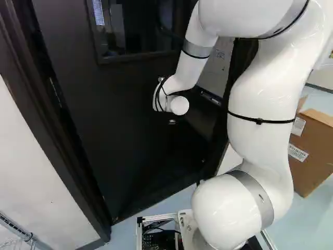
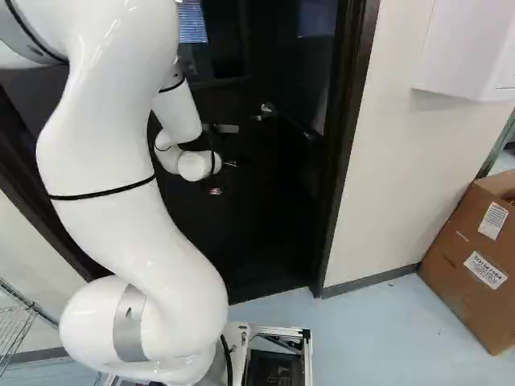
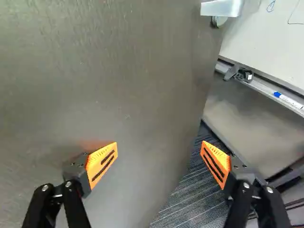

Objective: Open the door and move inside

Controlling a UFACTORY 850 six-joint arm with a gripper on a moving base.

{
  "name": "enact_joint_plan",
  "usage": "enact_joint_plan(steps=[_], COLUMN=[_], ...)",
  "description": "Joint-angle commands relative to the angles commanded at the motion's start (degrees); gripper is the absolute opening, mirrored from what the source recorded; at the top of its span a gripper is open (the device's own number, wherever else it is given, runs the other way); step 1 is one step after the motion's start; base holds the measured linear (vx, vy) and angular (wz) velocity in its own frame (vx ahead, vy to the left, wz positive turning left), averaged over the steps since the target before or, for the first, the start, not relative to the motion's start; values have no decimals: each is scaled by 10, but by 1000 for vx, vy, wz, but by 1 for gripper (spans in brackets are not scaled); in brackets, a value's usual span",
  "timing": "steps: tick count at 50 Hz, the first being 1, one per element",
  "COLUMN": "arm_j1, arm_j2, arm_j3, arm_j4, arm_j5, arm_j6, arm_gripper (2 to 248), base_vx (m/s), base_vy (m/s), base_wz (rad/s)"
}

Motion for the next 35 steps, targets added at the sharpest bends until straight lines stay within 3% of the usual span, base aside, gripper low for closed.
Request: enact_joint_plan(steps=[35], arm_j1=[36], arm_j2=[-36], arm_j3=[-44], arm_j4=[-7], arm_j5=[0], arm_j6=[0], arm_gripper=[247], base_vx=[0], base_vy=[0], base_wz=[0])
